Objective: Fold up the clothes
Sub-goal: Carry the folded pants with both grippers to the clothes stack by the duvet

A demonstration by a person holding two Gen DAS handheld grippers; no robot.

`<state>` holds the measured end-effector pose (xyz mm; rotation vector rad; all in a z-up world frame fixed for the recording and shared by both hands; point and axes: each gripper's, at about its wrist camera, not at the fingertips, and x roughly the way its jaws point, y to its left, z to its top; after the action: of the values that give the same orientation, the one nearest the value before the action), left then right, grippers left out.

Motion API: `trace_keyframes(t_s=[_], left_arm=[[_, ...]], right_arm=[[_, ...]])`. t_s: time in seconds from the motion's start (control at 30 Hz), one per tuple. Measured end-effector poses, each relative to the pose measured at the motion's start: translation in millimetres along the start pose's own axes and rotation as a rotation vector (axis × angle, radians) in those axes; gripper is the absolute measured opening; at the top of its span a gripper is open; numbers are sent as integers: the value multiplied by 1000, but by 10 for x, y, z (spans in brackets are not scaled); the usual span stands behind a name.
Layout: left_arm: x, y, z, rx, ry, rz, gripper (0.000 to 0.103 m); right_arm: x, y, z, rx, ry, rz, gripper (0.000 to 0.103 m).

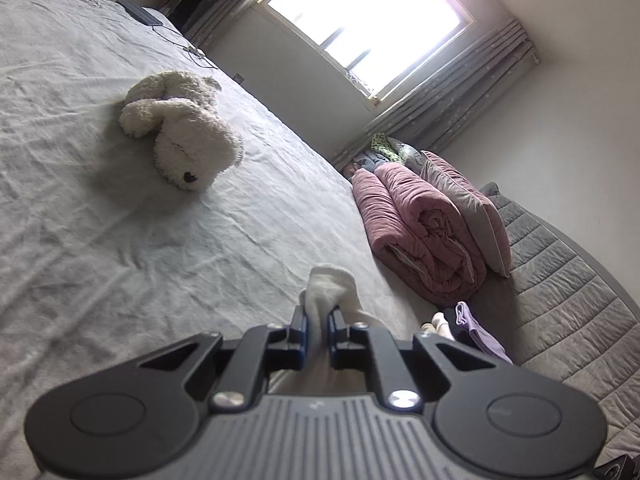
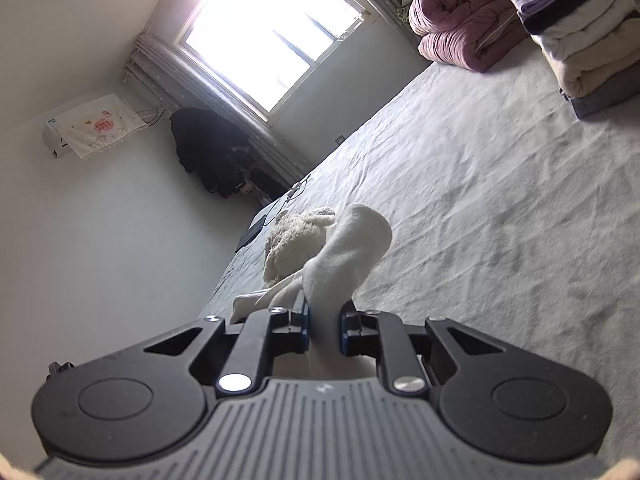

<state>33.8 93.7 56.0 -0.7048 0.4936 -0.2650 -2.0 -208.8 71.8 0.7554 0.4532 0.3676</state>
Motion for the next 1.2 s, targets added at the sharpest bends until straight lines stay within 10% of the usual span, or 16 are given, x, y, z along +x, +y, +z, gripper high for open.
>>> trace_keyframes(t_s=[1.2], left_arm=[[2616,-3180,-61,207,30,-294,9]], right_arm=[[-513,-1323,2943,-200,-335,-124,17]])
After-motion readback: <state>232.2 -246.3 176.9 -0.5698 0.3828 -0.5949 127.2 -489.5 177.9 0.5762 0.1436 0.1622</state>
